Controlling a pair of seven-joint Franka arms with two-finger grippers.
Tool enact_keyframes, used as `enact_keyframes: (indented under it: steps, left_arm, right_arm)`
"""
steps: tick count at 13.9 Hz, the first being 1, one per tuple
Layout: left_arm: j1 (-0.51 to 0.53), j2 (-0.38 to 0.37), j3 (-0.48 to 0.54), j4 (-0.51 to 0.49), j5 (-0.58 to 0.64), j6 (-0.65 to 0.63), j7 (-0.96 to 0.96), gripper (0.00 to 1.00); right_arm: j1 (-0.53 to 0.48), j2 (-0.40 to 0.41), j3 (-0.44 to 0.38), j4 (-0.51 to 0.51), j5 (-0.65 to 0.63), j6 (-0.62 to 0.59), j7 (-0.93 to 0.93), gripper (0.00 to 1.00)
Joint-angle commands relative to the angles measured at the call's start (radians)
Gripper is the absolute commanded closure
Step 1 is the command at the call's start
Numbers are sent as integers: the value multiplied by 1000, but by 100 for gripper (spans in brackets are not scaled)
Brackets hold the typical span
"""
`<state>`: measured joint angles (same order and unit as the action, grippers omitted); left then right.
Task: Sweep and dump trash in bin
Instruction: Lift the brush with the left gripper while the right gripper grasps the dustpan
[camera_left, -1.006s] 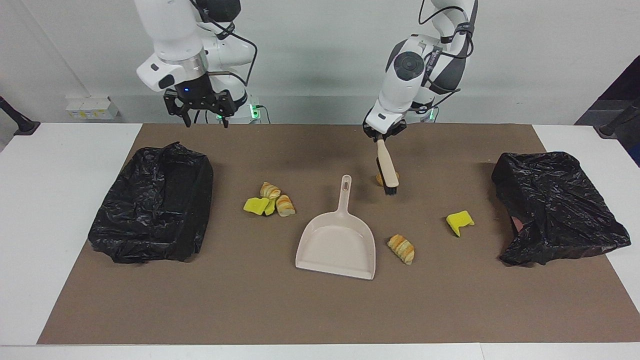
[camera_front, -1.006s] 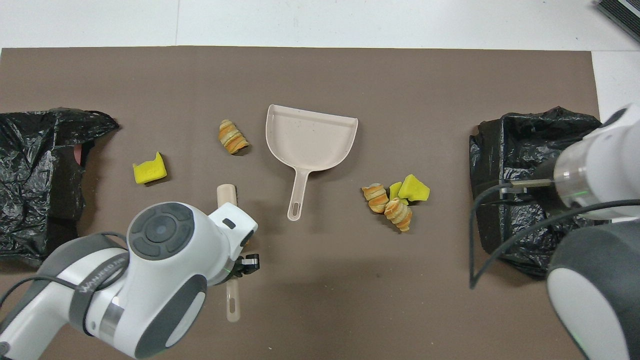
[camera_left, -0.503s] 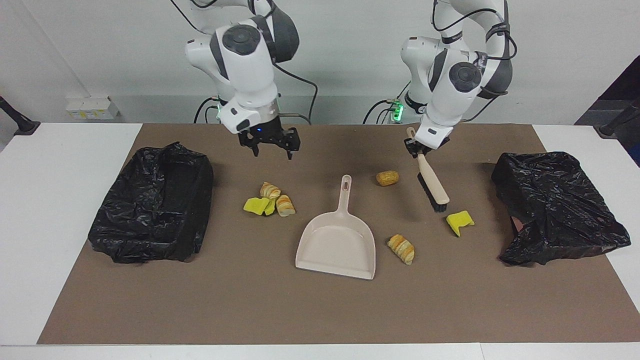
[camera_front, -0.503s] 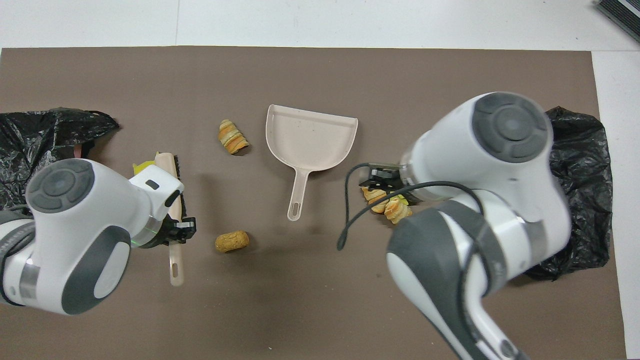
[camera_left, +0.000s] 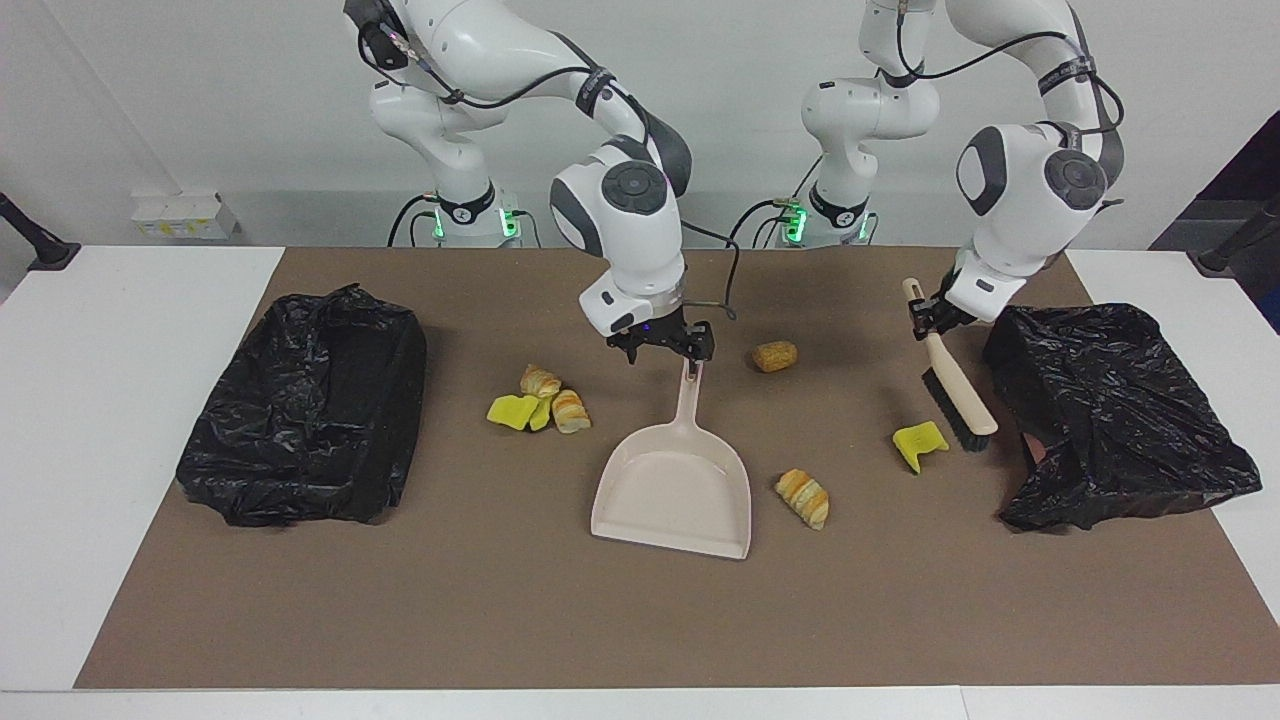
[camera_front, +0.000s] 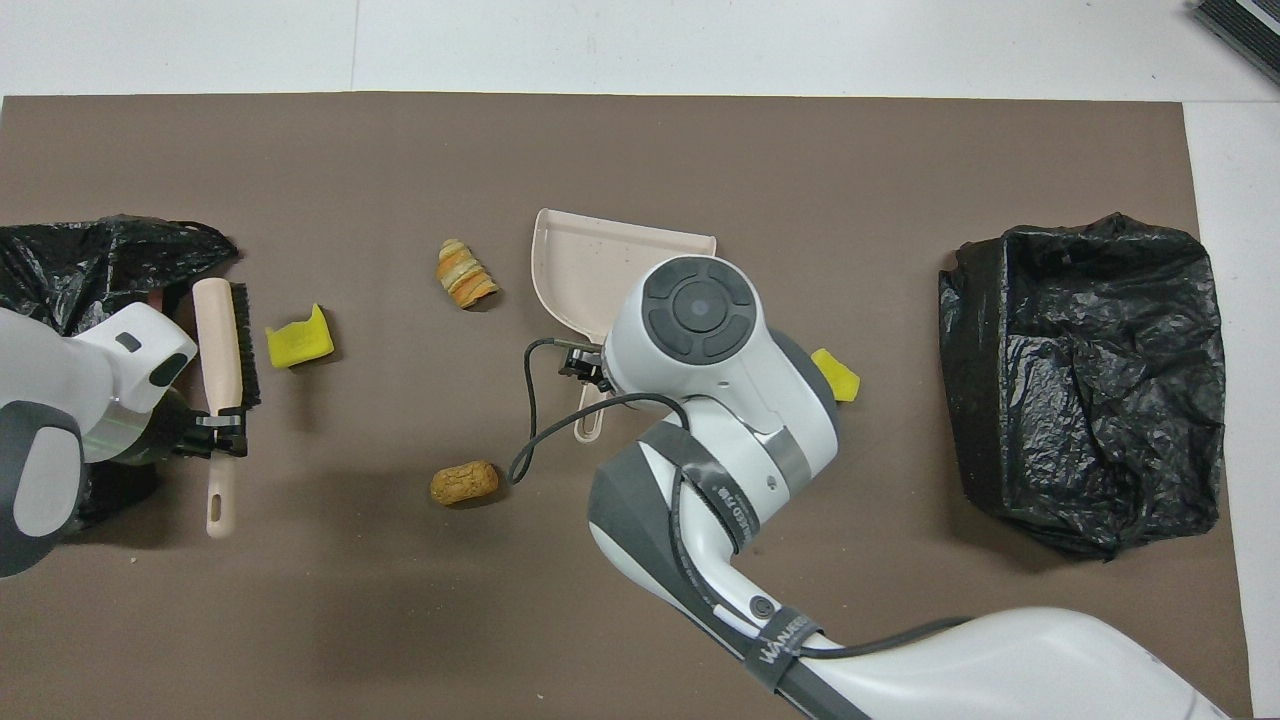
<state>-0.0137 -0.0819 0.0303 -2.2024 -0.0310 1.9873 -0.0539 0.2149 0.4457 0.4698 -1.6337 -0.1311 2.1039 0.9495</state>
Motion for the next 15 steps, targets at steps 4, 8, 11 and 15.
enact_keyframes:
  steps: [4,8,11,15]
  left_arm:
    - [46,79,-15,-31,16,87,104,100]
    - [-40,111,-18,-42,14,113,140,100]
    - [-132,100,-20,-59,14,97,147,100]
    - [-261,85,-23,-79,0,97,141,100]
  right_arm:
    - [12,80,35,32,-85,67,12,0]
    - [9,82,35,12,-90,90,-8,0]
    - [1,82,35,-12,-90,120,-9,2]
    - [7,82,35,-31,-93,130,-31,38]
